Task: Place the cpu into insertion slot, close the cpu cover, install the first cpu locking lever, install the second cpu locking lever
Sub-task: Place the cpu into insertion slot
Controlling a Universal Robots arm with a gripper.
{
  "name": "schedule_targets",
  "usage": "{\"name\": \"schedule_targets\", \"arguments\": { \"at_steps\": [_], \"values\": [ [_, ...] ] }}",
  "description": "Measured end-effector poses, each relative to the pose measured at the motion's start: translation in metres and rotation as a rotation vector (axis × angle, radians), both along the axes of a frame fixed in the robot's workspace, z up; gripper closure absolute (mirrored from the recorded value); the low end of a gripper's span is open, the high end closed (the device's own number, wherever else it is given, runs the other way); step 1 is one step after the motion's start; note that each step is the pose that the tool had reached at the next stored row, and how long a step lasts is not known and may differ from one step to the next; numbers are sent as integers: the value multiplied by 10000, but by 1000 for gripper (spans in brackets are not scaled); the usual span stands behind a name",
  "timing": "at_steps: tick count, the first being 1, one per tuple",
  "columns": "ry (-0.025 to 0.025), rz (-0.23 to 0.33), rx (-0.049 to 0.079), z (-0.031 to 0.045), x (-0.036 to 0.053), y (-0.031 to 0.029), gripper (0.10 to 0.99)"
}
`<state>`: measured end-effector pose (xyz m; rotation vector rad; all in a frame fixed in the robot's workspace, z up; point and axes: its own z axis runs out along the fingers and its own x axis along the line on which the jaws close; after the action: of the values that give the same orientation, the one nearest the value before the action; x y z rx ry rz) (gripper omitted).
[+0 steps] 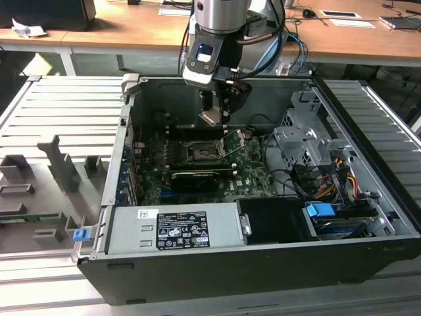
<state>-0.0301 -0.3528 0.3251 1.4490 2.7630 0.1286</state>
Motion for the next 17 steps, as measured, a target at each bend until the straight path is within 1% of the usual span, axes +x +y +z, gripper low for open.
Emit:
{"name": "schedule_targets", "arguments": {
  "at_steps": [14, 17],
  "values": [
    [0, -402, 0, -27, 0, 0, 557],
    [0, -652, 0, -39, 0, 0, 557]
  ]
}}
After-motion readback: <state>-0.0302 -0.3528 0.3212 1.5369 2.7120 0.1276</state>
